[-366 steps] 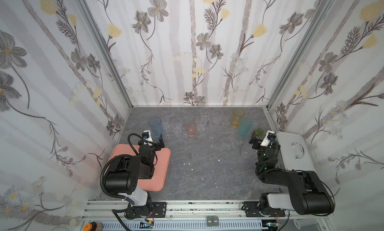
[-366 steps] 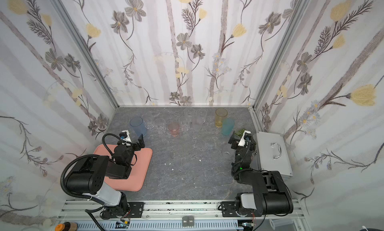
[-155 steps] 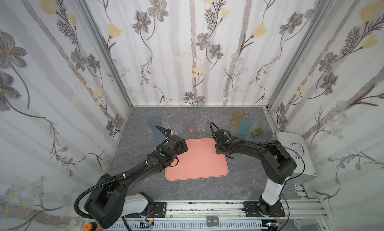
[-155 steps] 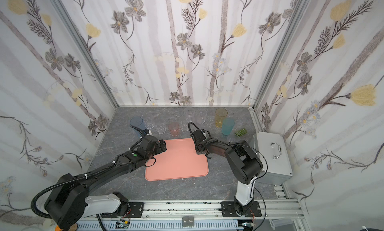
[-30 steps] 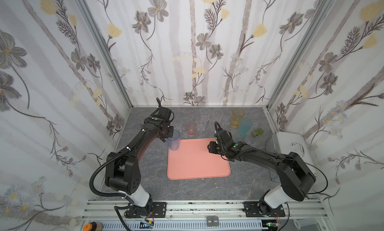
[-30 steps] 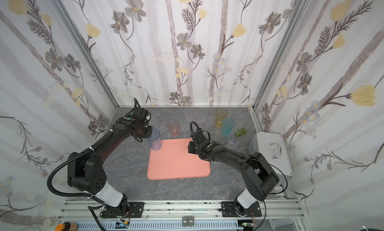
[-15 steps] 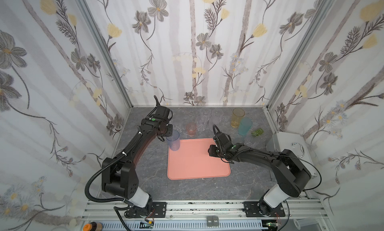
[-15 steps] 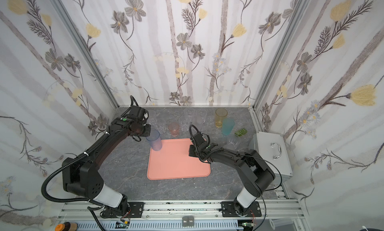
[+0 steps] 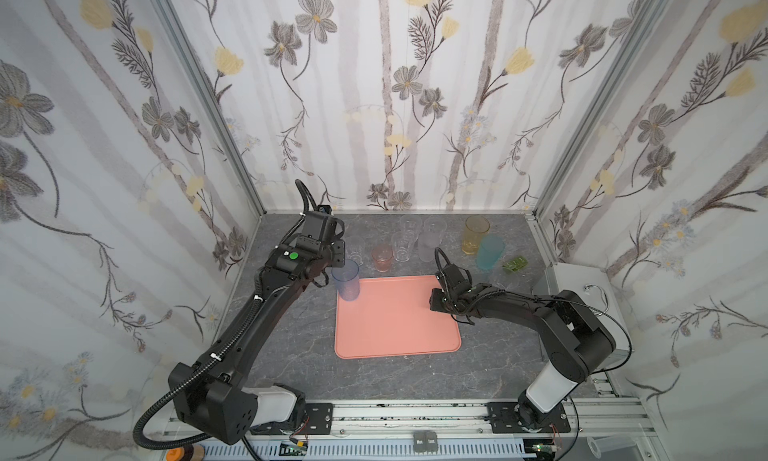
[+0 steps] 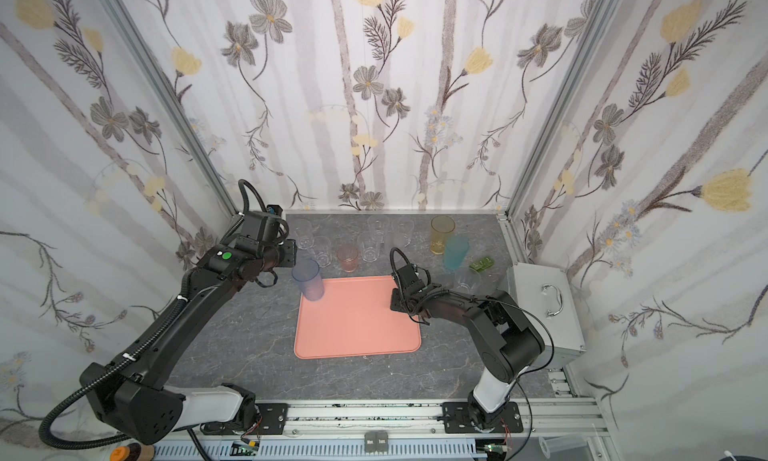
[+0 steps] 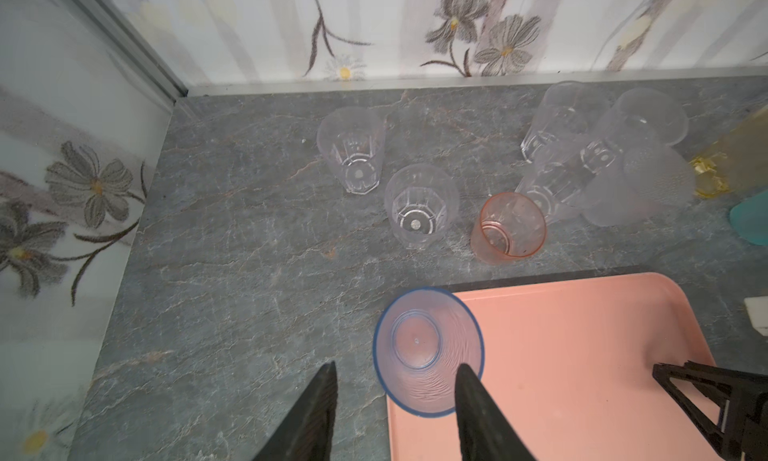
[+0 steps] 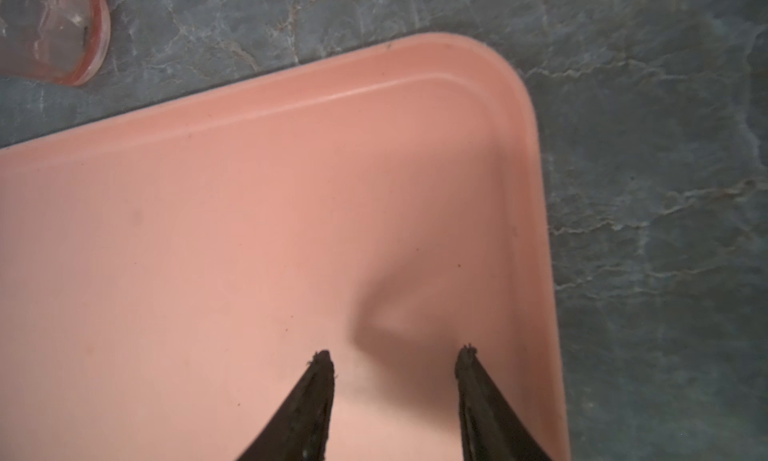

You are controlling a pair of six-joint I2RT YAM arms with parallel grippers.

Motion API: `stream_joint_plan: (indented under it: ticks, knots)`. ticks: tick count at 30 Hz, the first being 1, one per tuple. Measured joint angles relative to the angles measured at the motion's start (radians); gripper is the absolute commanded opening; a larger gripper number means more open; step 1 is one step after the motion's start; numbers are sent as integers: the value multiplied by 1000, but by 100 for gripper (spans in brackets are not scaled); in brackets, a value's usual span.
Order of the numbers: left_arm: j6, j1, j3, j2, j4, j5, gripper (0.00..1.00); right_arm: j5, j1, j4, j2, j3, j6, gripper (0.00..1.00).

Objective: Place the glasses into the tray

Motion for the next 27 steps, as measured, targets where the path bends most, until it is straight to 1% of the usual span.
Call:
stream_joint_plan:
  ticks: [6,14,18,20,23,27]
  knots:
    - [-6,-174,-110,-29,148,-39,52,10,-50,25,-13,-26,-16,49]
    - [9,-315,-201,-16,354,-80,54,26,-97,21,-44,-59,-26,49]
    - [51,-386,-224,11,414,-107,56,26,-103,-38,-74,-47,-39,50]
    - [64,-415,-235,18,443,-115,60,26,-104,-71,-109,-20,-59,50]
    - [94,-453,-271,28,508,-110,66,18,-119,-119,-167,64,-98,50]
    - [126,-500,-338,70,584,-99,71,20,-186,-169,-241,188,-138,52]
